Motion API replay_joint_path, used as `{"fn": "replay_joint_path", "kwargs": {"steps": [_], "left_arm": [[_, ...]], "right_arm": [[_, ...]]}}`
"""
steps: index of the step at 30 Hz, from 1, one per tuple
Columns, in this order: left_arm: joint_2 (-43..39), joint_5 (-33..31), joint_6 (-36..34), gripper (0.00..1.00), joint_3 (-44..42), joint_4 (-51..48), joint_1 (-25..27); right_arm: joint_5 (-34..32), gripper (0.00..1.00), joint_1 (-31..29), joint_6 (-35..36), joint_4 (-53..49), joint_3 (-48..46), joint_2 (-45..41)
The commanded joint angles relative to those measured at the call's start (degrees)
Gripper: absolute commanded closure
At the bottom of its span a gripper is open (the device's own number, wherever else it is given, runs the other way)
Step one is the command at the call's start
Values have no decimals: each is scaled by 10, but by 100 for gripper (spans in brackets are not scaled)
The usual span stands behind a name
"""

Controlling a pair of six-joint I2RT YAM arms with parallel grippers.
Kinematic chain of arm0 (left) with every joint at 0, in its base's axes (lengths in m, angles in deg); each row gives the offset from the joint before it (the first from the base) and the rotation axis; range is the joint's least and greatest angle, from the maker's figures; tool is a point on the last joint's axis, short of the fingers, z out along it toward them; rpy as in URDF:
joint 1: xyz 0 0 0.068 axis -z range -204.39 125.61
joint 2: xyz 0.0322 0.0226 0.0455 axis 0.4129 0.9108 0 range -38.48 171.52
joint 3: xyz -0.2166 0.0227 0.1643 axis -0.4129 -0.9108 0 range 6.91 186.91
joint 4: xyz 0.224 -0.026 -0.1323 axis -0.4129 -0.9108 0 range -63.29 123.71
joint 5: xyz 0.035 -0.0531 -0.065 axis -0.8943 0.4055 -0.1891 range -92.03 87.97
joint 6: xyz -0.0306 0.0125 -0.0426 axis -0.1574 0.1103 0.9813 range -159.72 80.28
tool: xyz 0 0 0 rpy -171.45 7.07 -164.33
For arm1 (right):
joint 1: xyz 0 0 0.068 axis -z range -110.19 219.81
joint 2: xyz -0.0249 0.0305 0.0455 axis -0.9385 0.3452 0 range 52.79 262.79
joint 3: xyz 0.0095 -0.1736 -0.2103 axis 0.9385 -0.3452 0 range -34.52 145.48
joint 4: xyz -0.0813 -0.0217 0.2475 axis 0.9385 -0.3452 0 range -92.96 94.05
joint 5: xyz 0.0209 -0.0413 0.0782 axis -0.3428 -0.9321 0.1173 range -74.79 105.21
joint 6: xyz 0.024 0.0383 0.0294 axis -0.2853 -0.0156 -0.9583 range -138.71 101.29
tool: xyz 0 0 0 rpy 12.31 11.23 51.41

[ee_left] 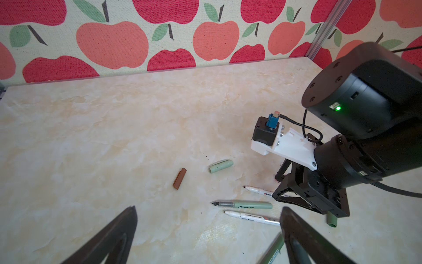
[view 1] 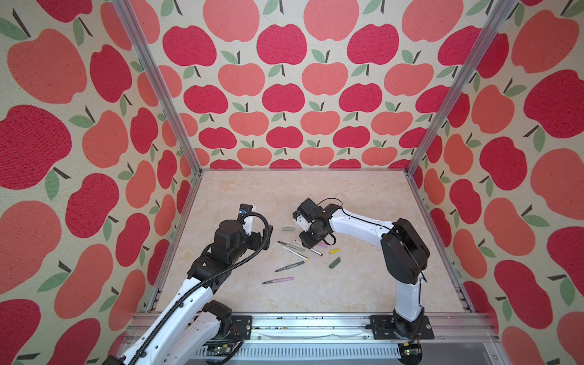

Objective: Insert the pens into the pen caps
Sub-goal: 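Lower the right gripper and grasp the white marker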

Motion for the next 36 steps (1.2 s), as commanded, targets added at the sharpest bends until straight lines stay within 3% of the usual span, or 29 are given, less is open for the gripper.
{"fn": "replay_joint_path", "kwargs": {"steps": [1, 10, 36], "left_arm": [[9, -2, 12, 1, 16, -8, -6], [17, 10, 21, 1, 17, -10, -14], [5, 11, 11, 1, 16, -14, -15]], "right_arm": [[-13, 58, -8, 15, -14, -13, 9], [-33, 61, -14, 23, -9, -28, 22], [-85, 80, -13, 53, -32, 50, 115]]}}
